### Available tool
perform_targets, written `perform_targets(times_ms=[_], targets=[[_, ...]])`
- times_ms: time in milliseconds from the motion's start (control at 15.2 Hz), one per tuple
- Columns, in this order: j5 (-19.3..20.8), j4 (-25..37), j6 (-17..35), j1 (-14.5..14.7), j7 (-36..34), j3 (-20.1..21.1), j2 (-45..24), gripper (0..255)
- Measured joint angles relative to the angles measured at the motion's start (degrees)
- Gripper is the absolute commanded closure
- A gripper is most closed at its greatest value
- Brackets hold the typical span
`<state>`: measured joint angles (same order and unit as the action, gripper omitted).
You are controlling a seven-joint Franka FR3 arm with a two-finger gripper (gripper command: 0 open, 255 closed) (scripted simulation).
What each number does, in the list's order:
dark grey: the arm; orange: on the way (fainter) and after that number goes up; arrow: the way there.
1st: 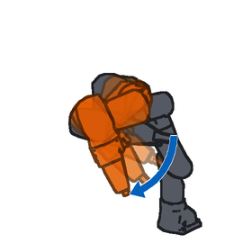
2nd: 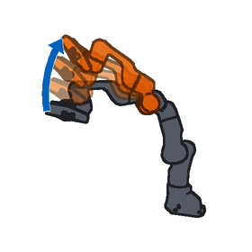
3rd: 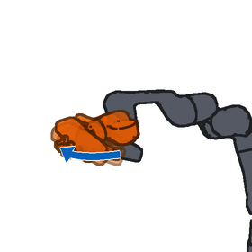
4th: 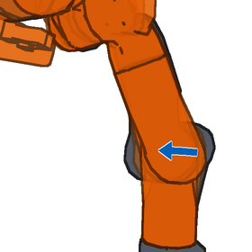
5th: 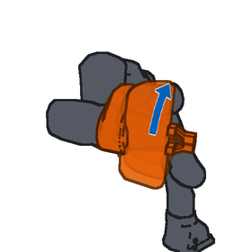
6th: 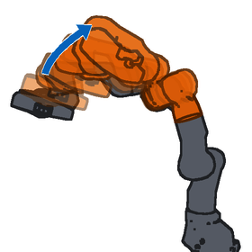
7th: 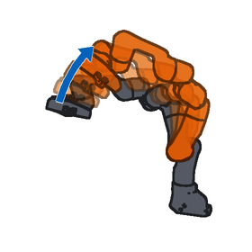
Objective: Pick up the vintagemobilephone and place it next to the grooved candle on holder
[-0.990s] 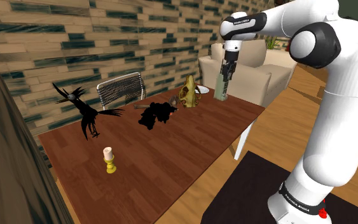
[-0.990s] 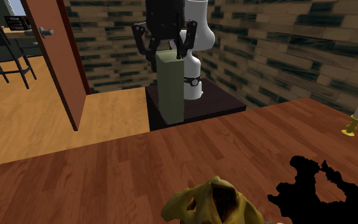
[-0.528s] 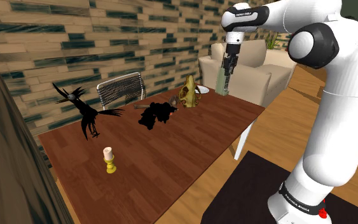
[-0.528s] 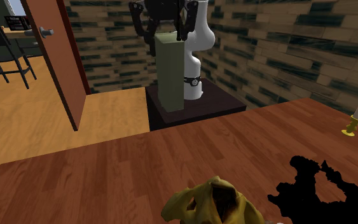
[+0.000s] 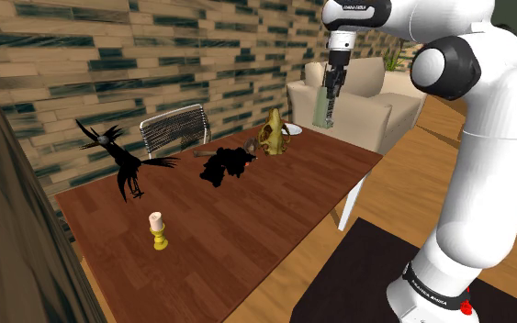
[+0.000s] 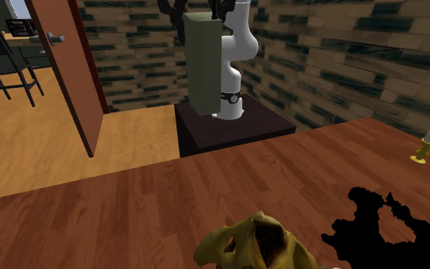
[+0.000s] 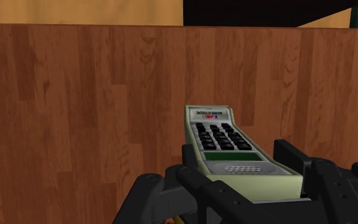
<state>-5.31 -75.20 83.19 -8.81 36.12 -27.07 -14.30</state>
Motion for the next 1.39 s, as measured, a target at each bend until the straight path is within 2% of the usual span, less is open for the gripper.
perform_targets(times_ms=[660,792,1386], targets=[[-2.2,14.2,-10.0,-2.4,0.7,-0.2,-4.5,255],[-1.5,12.2,-9.4,-0.7,-0.9,0.2,-2.9,255],[2.8,-4.2,-2.7,9.9,-14.2,4.8,7.8,255]])
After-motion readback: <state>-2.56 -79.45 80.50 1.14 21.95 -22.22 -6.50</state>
